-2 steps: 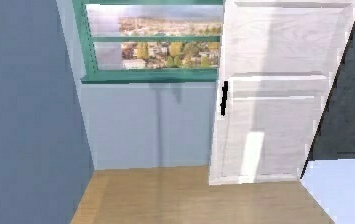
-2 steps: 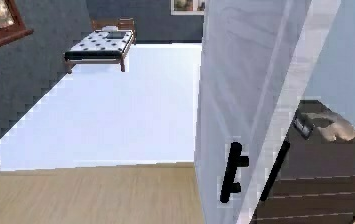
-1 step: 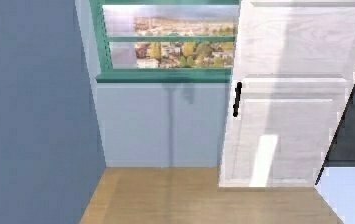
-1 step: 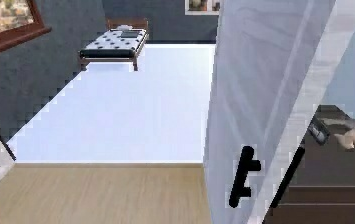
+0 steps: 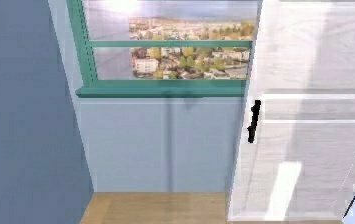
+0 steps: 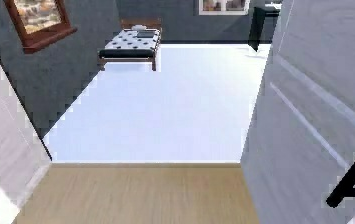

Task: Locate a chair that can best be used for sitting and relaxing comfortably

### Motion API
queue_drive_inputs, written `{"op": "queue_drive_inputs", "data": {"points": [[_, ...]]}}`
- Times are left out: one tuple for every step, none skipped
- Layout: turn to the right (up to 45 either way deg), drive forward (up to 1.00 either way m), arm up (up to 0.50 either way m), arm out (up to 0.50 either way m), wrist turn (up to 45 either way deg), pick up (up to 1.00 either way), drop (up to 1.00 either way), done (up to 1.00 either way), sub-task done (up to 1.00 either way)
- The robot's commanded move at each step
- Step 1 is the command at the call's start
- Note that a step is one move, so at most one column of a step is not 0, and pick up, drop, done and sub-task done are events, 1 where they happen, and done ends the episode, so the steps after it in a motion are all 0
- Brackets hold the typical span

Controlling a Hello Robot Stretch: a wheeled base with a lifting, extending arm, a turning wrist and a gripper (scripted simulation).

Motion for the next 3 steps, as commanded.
{"op": "queue_drive_inputs", "data": {"points": [[45.0,0.00,0.00,0.00,0.0,0.00,0.00,0.00,0.00],[42.0,0.00,0.00,0.00,0.0,0.00,0.00,0.00,0.00],[3.0,0.00,0.00,0.00,0.0,0.00,0.00,0.00,0.00]]}}
